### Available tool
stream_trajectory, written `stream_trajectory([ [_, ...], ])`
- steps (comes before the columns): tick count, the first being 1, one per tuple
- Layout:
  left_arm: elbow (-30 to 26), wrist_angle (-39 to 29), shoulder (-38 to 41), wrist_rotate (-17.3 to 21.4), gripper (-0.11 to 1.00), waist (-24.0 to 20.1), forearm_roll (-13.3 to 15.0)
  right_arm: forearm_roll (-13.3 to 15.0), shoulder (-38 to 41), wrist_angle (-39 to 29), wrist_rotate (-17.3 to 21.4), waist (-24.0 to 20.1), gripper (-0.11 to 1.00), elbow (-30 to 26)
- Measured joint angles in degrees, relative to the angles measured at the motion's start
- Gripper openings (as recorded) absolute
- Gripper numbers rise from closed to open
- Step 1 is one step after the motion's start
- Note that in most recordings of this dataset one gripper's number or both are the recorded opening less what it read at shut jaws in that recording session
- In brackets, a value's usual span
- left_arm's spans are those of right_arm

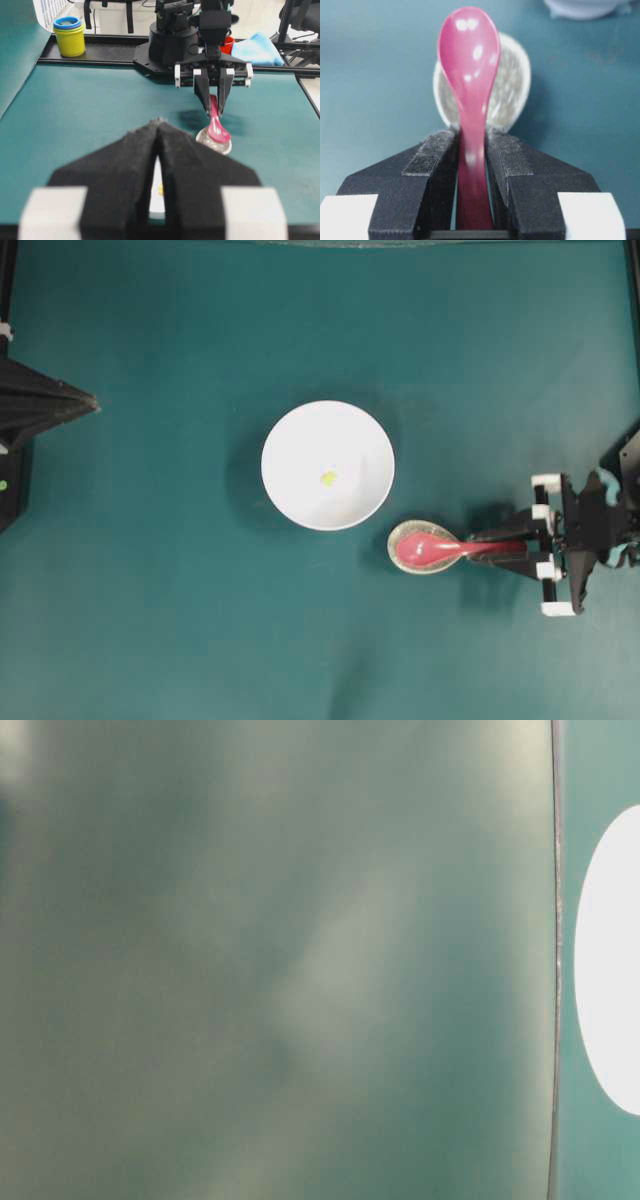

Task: Scoop the yellow hexagonal prism block from the bowl with a spoon using the right arm.
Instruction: 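Lift the pink spoon from the rest and swing it toward the bowl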

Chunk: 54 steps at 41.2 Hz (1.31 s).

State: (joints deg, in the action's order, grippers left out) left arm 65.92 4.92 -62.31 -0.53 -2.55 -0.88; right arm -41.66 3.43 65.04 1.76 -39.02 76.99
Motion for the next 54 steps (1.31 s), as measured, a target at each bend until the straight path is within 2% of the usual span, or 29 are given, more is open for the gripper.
stream_trajectory([
  [8,0.0,-0.09,0.0,0.09,0.03,0.0,-0.09,0.0,-7.73,-1.93,-3.34,0.79,0.24,1.05],
  [20,0.0,-0.09,0.0,0.09,0.03,0.0,-0.09,-0.09,-18.63,-12.83,-9.67,7.21,0.24,0.62],
  [27,0.09,0.0,0.0,0.09,0.03,0.0,-0.09,-0.09,-25.14,-21.71,-12.22,12.83,0.24,-0.62],
  [38,0.0,-0.09,0.0,0.09,0.03,0.0,-0.09,-0.18,-32.7,-39.29,-17.4,22.24,0.24,-4.39],
  [48,0.0,0.0,0.0,0.09,0.03,0.0,-0.09,-0.09,-34.37,-54.49,-22.59,29.27,0.23,-10.99],
  [54,0.09,0.0,0.0,0.0,0.03,0.0,-0.09,0.0,-34.1,-61.96,-23.03,34.1,0.23,-14.33],
])
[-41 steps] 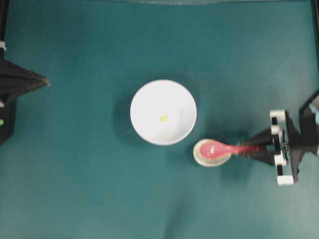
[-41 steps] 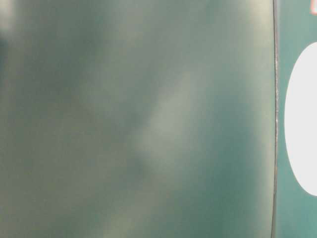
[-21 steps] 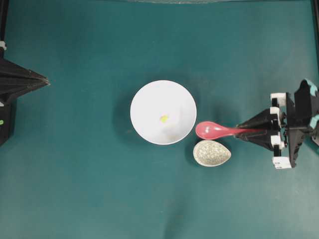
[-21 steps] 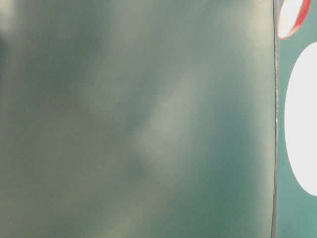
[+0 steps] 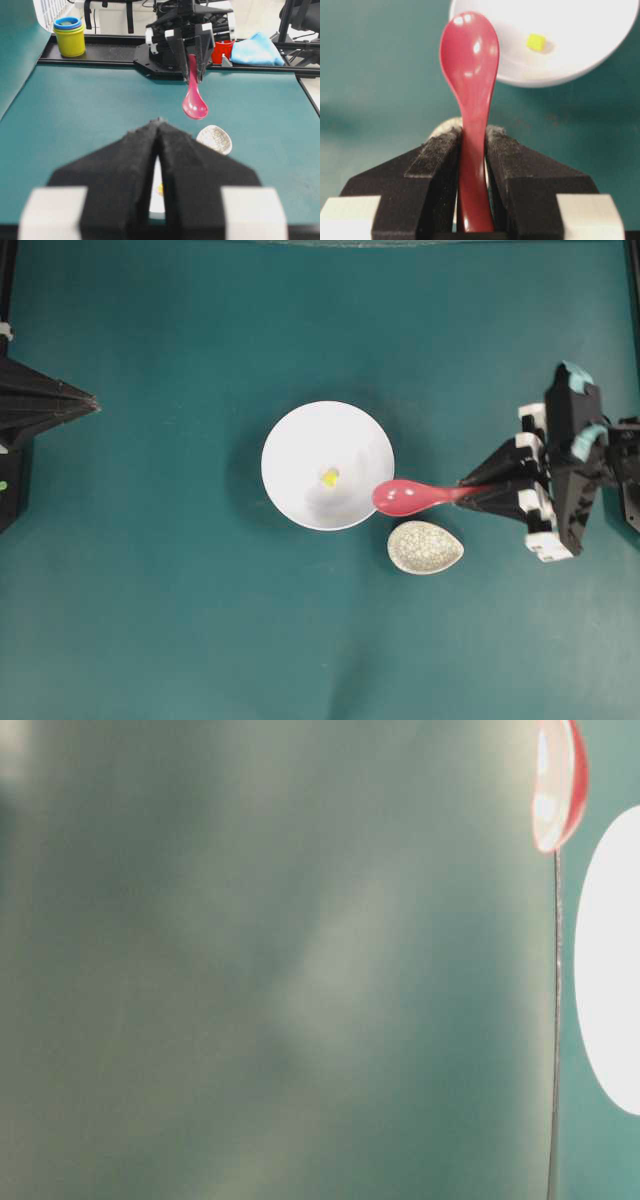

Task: Scoop the yellow hexagonal prism block from the bowl with a spoon using the right arm.
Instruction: 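Lift the pink spoon from the rest and swing it toward the bowl, then carry the spoon over the bowl edge, then back toward the rest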

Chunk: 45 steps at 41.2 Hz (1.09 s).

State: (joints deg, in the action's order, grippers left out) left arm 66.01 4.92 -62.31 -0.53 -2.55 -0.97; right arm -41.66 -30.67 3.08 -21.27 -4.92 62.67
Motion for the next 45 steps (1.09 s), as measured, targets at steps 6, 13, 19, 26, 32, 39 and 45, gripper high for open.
stream_trajectory([
  [6,-0.09,0.0,0.0,-0.26,0.03,0.0,0.0,0.0,0.26,-5.36,-0.09,4.31,0.23,-2.72],
  [13,-0.09,-0.09,0.0,-0.35,0.03,0.0,0.09,0.0,0.26,-8.17,-0.09,7.21,0.23,-4.92],
  [19,-0.09,-0.09,0.0,-0.35,0.03,0.0,0.0,0.09,0.62,-8.88,0.7,8.96,0.23,-6.15],
  [26,-0.09,-0.09,0.0,-0.35,0.03,0.0,0.0,0.09,2.46,-12.22,4.13,12.13,0.22,-8.53],
  [32,0.0,-0.53,0.0,-0.35,0.03,0.0,0.09,0.09,4.83,-17.84,6.24,15.12,0.22,-11.16],
  [39,-0.09,-1.32,0.0,-0.35,0.03,0.09,0.0,0.18,8.09,-23.03,7.03,16.52,0.22,-14.85],
  [45,-0.09,-1.67,0.0,-0.35,0.03,0.0,0.0,0.26,11.07,-26.81,7.12,17.31,0.22,-18.46],
])
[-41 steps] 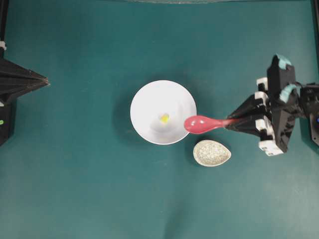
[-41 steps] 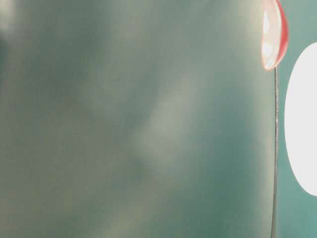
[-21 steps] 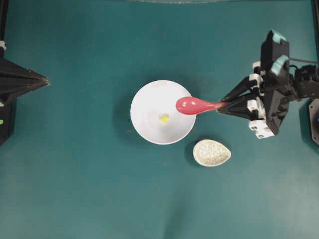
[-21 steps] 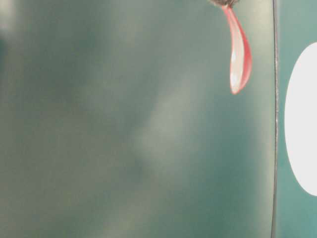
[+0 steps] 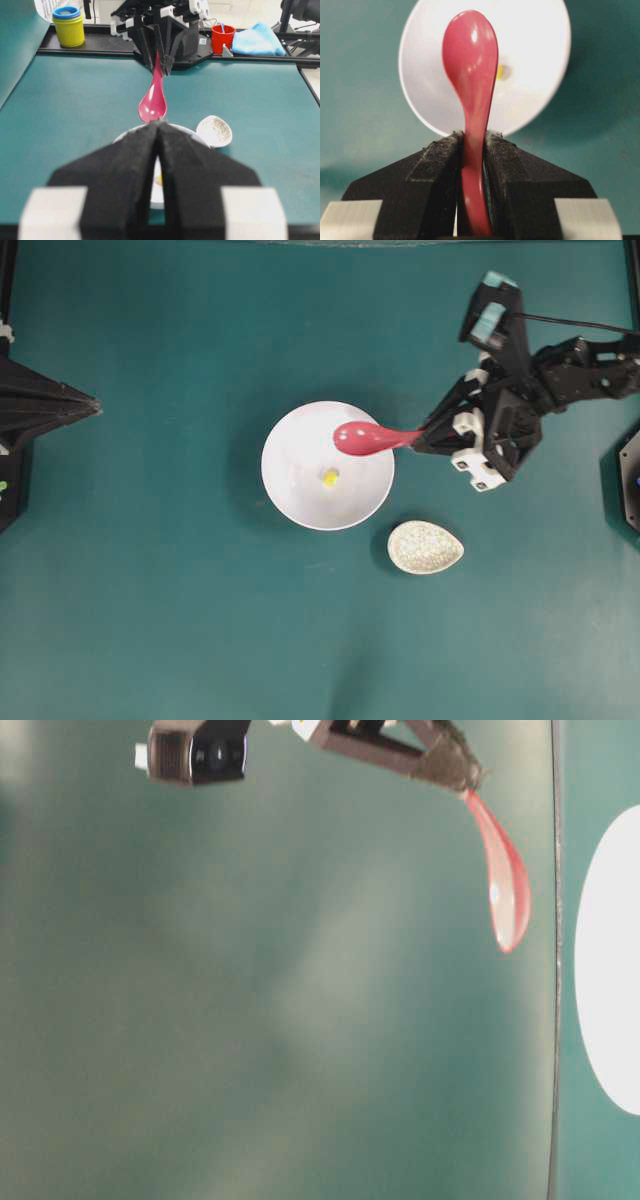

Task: Scoop the yellow hexagonal prism block from the bowl with a spoon using the right arm.
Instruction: 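Carry the spoon over the bowl edge, then back toward the rest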

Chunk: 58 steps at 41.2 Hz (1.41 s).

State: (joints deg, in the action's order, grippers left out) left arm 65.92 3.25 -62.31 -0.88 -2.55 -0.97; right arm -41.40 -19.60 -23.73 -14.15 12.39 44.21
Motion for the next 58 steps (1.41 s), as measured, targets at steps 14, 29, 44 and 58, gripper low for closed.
stream_trajectory([
  [14,0.0,-0.44,0.0,0.0,0.03,0.0,0.0,4.13,5.98,-9.76,4.22,1.32,0.19,-6.59],
  [29,0.0,-0.88,-0.09,0.0,0.03,0.0,0.0,20.04,8.09,-17.31,17.14,1.32,0.15,-10.72],
  [44,0.0,-1.32,-0.09,0.0,0.03,0.0,0.0,22.41,5.01,-18.72,17.31,0.09,0.15,-10.9],
  [58,0.09,-1.32,-0.09,0.0,0.03,0.0,0.0,22.5,-3.96,-17.31,17.49,-5.01,0.15,-7.12],
])
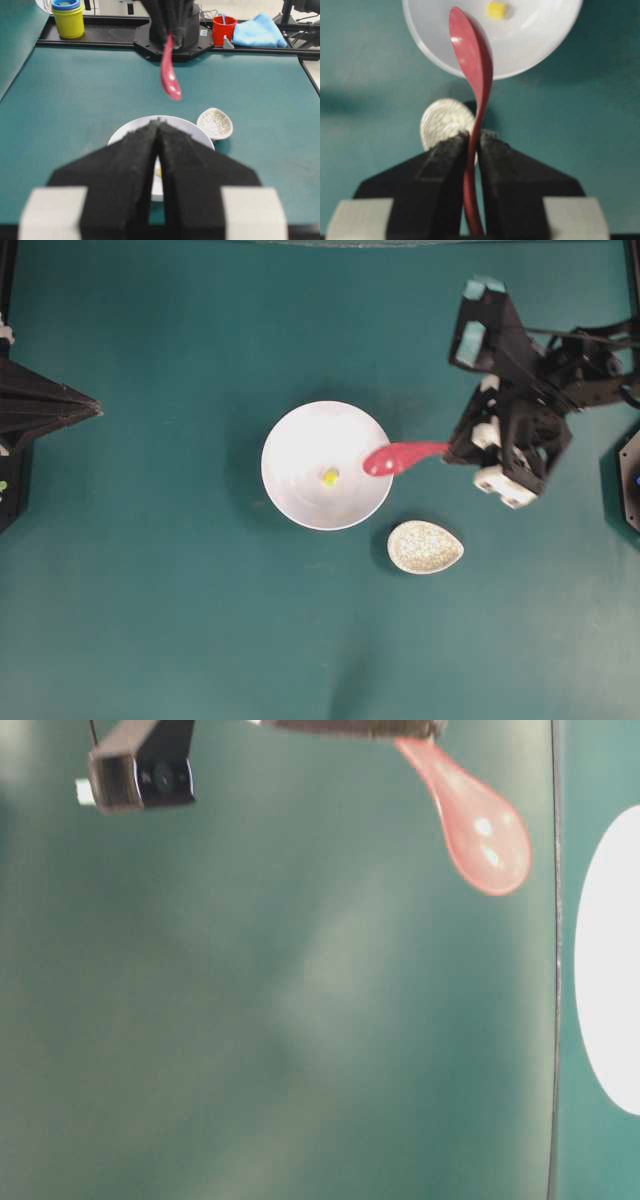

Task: Scoop the yellow hexagonal prism block from the bowl with a spoon using the right arm.
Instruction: 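Carry the spoon over the bowl edge, then back toward the rest, then lower the pink spoon into the speckled spoon rest with the right gripper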

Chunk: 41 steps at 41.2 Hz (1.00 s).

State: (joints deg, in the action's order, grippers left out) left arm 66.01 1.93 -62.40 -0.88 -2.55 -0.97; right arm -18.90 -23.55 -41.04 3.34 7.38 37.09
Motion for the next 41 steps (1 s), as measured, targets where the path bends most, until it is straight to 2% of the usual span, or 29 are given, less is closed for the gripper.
stream_trajectory([
  [15,-0.09,0.0,0.0,0.0,0.03,0.0,0.0,0.0,-4.92,7.73,0.18,-9.05,0.15,8.26],
  [35,-0.09,-0.35,-0.35,-0.26,0.03,0.0,0.0,0.0,-7.03,29.53,0.18,-14.24,0.15,23.47],
  [41,-0.09,-0.44,-0.53,-0.35,0.03,0.0,0.0,-0.88,-5.98,36.39,0.26,-16.0,0.15,27.33],
])
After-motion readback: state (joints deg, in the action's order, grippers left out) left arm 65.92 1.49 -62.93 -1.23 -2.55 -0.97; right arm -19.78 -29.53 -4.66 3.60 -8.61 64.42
